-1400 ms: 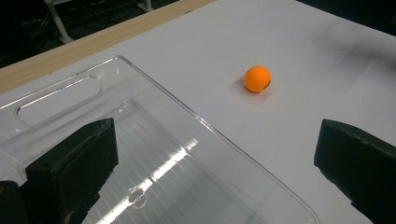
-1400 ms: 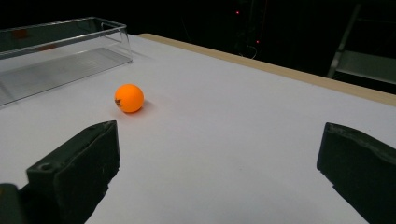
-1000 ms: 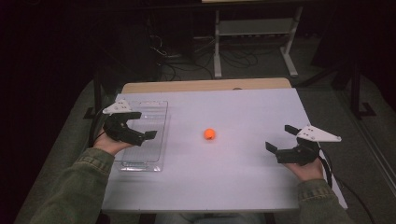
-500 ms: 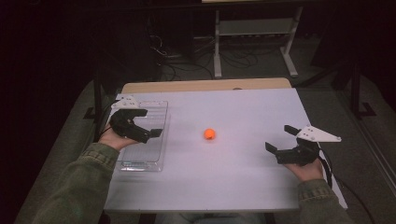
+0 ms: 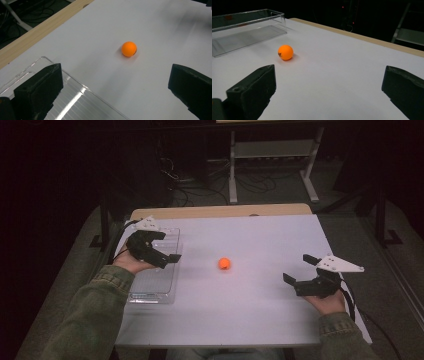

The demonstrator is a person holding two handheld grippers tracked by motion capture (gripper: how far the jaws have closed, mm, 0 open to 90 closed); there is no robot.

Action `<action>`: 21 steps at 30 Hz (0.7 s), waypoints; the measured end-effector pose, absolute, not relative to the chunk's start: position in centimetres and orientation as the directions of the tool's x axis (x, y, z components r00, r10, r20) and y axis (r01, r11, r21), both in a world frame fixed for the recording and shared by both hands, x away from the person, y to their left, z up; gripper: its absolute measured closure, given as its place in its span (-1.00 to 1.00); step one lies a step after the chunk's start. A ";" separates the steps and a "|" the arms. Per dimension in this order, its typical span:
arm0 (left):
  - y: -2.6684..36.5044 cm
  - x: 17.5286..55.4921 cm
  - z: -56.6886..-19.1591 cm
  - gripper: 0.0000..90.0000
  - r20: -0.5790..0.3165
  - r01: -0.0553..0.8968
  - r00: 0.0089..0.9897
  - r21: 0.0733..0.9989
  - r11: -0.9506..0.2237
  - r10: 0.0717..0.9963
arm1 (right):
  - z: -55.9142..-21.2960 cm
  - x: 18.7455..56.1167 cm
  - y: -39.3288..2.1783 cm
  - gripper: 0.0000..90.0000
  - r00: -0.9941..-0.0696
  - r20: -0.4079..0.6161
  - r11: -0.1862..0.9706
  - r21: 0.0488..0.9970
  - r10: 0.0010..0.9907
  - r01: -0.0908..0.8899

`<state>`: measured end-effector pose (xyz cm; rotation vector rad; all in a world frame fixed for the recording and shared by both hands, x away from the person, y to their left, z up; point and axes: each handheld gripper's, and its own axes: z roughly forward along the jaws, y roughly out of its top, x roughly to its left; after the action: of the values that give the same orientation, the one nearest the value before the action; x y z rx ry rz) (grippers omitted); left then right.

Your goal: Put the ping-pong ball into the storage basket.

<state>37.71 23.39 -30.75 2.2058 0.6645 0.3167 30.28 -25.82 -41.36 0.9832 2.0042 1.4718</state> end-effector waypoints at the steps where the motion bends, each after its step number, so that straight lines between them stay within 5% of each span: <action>1: 23.2 37.8 -30.7 -1.00 0.008 0.357 0.834 0.755 -0.550 0.552 | -41.4 30.3 -25.8 -1.00 -0.637 0.046 0.170 0.947 0.770 0.274; 21: 20.5 39.9 -31.1 -1.00 0.013 0.356 0.858 0.707 -0.611 0.514 | -41.3 30.2 -25.8 -1.00 -0.644 0.046 0.167 0.949 0.764 0.267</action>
<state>39.94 20.51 -31.13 2.2885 0.6267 0.2766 30.18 -25.79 -41.30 0.9732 2.0041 1.4843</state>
